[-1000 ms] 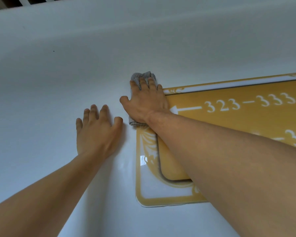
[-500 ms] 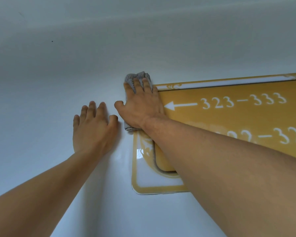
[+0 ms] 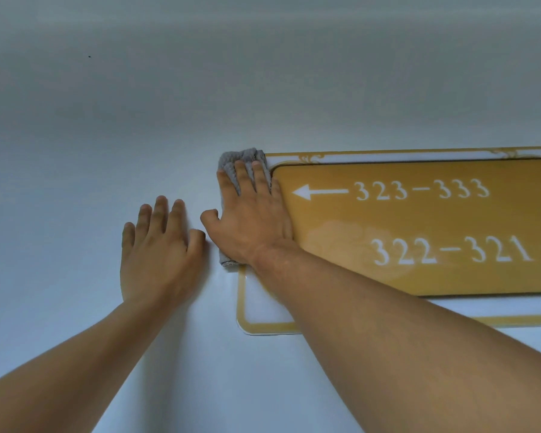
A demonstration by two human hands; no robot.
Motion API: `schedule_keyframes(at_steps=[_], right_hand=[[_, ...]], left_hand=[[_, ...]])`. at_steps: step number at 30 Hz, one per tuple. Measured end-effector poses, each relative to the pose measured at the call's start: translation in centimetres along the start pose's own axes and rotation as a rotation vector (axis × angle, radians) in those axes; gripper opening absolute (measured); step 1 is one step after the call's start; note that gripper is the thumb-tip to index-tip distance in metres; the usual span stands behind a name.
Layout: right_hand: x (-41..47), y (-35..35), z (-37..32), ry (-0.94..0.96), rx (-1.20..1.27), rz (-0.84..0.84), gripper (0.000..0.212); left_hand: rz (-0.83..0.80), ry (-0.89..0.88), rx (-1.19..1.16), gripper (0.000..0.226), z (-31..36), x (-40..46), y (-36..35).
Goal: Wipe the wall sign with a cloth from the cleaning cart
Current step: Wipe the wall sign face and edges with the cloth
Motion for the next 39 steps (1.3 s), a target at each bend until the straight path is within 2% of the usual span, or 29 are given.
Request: schedule_keyframes(at_steps=[8, 12, 18, 25, 39], right_hand=[[-2.7, 0.4, -1.1, 0.001, 0.002, -0.005, 0.076], [-3.9, 0.6, -1.4, 0.008, 0.018, -0.006, 0.075], [-6.3, 0.9, -2.0, 0.021, 0.011, -0.005, 0.076], [-9.2, 1.4, -2.5, 0.057, 0.001, -0.006, 0.077], [-13.0, 1.7, -1.7, 0.264, 0.017, -0.08, 0.077]], left_hand=[[-0.022, -0.002, -0.008, 0.071, -0.7, -2.0, 0.5], [-0.014, -0.002, -0.01, 0.062, -1.0, -2.3, 0.5], [-0.027, 0.01, -0.012, 0.061, -1.6, -3.9, 0.5], [-0.056, 0.02, 0.004, 0.068, -2.3, -6.7, 0.9], [-0.1, 0.08, 0.02, 0.068, -3.6, -11.4, 1.7]])
Point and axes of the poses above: each hand's wrist, its own x-axis towards the middle knuckle, its own y-axis out of the back of the hand, z = x × y, the point moved 8 cm from there along x, towards the middle knuckle, and after that the axes turned 14 degrees about -x, right-handed, at the moved point
